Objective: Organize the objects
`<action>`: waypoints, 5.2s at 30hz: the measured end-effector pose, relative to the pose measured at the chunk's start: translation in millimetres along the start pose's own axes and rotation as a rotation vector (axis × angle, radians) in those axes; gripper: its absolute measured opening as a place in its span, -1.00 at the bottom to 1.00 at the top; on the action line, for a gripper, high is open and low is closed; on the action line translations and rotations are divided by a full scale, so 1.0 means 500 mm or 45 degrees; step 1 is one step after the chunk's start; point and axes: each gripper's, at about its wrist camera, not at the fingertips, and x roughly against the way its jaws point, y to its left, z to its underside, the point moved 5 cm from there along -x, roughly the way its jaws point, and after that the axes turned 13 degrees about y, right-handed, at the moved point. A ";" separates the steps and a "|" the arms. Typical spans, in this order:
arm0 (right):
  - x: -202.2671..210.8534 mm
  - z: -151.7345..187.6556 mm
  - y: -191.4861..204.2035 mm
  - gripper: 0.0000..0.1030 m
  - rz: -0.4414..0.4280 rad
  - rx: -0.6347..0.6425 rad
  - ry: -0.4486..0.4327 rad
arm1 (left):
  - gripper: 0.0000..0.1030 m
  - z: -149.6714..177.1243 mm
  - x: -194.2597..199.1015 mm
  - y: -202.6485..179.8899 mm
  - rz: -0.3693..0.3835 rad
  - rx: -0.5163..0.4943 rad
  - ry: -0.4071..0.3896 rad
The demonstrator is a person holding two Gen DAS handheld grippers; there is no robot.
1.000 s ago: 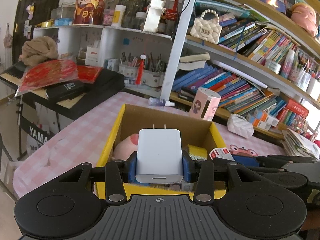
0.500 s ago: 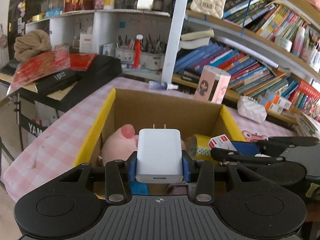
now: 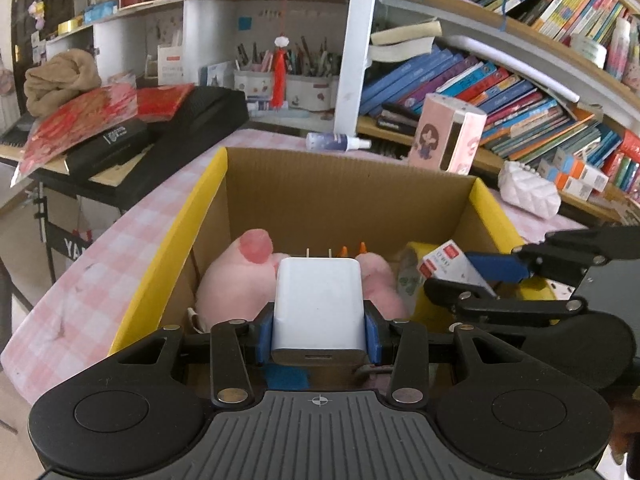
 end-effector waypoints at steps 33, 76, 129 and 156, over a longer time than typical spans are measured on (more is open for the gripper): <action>0.071 0.018 -0.014 -0.16 0.049 -0.069 -0.102 | 0.46 0.010 0.111 -0.006 0.002 0.035 -0.220; 0.342 0.368 0.067 1.00 0.409 -0.742 -0.018 | 0.99 0.285 0.297 -0.047 -0.075 -0.024 -0.184; 0.394 0.535 0.031 1.00 0.596 -0.946 0.145 | 0.99 0.348 0.280 -0.217 -0.159 -0.242 -0.083; 0.397 0.548 0.031 1.00 0.613 -0.965 0.166 | 0.98 0.358 0.285 -0.226 -0.191 -0.259 -0.097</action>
